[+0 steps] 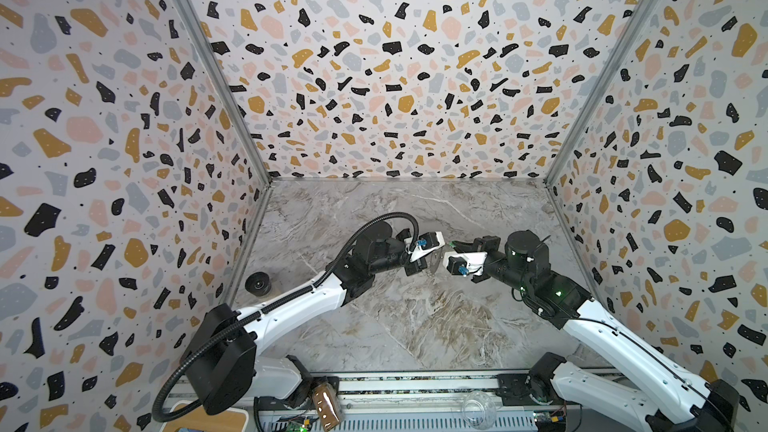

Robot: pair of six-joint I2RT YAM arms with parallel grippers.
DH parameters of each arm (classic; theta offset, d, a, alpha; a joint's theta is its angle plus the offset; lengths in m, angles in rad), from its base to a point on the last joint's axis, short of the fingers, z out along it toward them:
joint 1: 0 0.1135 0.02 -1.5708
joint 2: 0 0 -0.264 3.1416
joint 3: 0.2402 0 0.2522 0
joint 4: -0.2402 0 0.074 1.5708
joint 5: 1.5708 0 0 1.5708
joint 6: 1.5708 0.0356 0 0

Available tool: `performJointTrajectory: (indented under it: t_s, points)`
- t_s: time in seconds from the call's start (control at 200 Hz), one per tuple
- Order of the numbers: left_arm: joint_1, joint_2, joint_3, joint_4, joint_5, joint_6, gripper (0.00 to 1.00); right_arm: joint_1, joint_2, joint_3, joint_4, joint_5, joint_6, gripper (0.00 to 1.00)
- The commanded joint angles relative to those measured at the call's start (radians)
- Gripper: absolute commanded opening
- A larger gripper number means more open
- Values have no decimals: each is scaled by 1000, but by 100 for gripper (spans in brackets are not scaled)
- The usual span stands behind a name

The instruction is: Remove the keys from the keyring

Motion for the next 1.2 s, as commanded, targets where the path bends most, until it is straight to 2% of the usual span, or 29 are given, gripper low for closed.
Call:
performJointTrajectory:
  t_s: [0.0, 0.225, 0.631, 0.796, 0.906, 1.056, 1.196]
  points:
    - [24, 25, 29, -66, -19, -25, 0, -4, -2, 67, -4, 14, -3, 0]
    - [41, 59, 73, -139, 74, -27, 0, -3, 19, 91, -12, 2, -33, 0]
    - [79, 129, 171, -245, 153, -28, 0, 0, 88, 164, -58, 33, -105, 0]
    - [108, 125, 181, -219, 163, -37, 20, 0, 122, 203, -80, 53, -89, 0]
    - [128, 111, 172, -191, 144, -43, 27, 0, 159, 249, -134, 66, -69, 0]
    - [144, 65, 131, -114, 90, -72, 34, 0, 203, 294, -200, 88, -44, 0]
    - [144, 17, 80, -28, 38, -99, 36, 2, 240, 335, -253, 116, -16, 0]
